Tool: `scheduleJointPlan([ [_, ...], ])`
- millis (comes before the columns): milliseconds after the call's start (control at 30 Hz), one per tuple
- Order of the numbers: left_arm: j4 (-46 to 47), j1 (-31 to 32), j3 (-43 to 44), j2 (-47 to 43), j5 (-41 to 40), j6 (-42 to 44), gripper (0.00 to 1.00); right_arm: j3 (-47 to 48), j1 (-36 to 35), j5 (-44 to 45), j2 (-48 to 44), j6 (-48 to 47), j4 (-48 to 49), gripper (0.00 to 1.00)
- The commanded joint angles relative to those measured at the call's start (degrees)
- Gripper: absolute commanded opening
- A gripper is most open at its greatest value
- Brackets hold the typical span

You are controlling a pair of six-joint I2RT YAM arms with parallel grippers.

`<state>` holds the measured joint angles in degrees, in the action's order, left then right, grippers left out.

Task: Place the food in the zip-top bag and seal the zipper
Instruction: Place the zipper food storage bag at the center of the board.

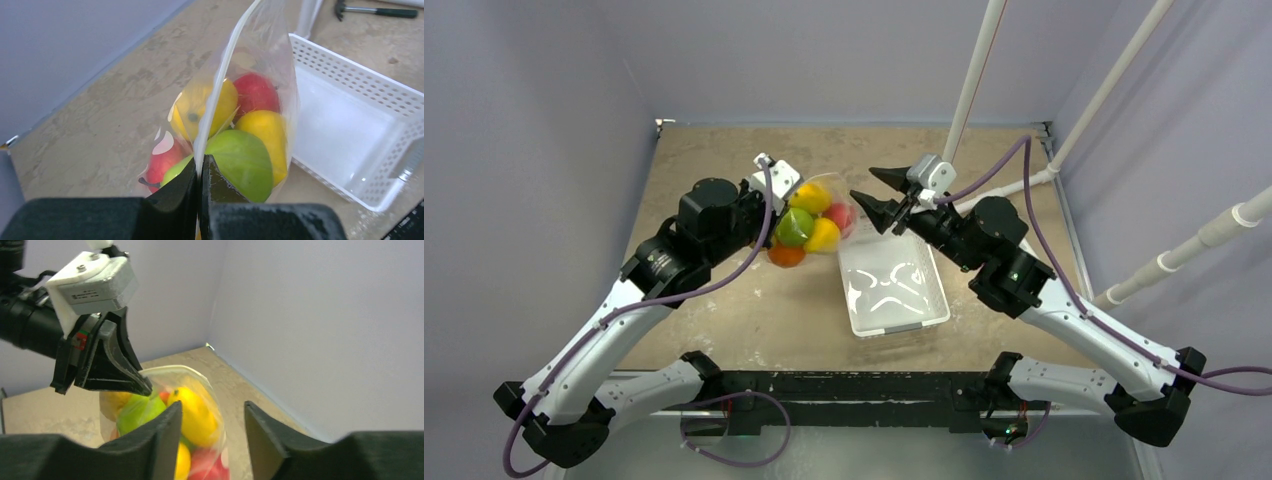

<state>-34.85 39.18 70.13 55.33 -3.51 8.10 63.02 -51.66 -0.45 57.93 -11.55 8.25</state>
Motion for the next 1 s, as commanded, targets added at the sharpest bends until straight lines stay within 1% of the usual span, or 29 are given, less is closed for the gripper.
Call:
scheduleJointPlan([
  [0, 8.3, 0.1, 1.0, 0.7, -12.0, 0.4, 0.00, -0.6, 0.5, 8.2, -1.7, 3.2, 3.1, 0.57],
  [100, 10.2, 0.1, 0.8, 2.4, -19.1, 1.1, 0.00, -0.9, 0.7, 11.0, -1.9, 4.7, 3.3, 0.60],
  [267, 14.3, 0.2, -1.1, 6.1, -32.6, 3.9, 0.00, -2.4, 0.9, 15.8, -2.3, 8.6, 3.4, 0.71],
  [333, 17.2, 0.2, -2.7, 7.2, -35.7, 5.5, 0.00, -3.0, 0.9, 16.3, -2.9, 10.4, 3.5, 0.74],
  [467, 21.8, 0.1, -5.1, 9.7, -38.2, 7.5, 0.00, -3.7, 1.0, 16.3, -4.4, 14.2, 4.0, 0.79],
  [567, 25.2, 0.1, -7.7, 12.1, -39.8, 9.4, 0.00, -4.2, 1.0, 16.7, -5.3, 16.5, 3.5, 0.81],
  [633, 27.8, 0.2, -10.5, 13.5, -39.0, 11.1, 0.00, -4.9, 1.0, 15.8, -6.3, 17.8, 3.7, 0.83],
  [700, 29.5, 0.1, -12.7, 15.2, -37.0, 11.3, 0.00, -5.2, 1.0, 17.0, -7.0, 19.8, 3.4, 0.88],
  [867, 26.8, 0.2, -14.1, 19.8, -33.7, 5.1, 0.00, -5.3, 1.0, 16.9, -7.2, 21.2, 0.9, 0.93],
  [967, 25.0, 0.5, -14.7, 20.4, -30.7, 0.9, 0.00, -5.4, 1.0, 15.8, -6.6, 21.7, -1.0, 0.94],
])
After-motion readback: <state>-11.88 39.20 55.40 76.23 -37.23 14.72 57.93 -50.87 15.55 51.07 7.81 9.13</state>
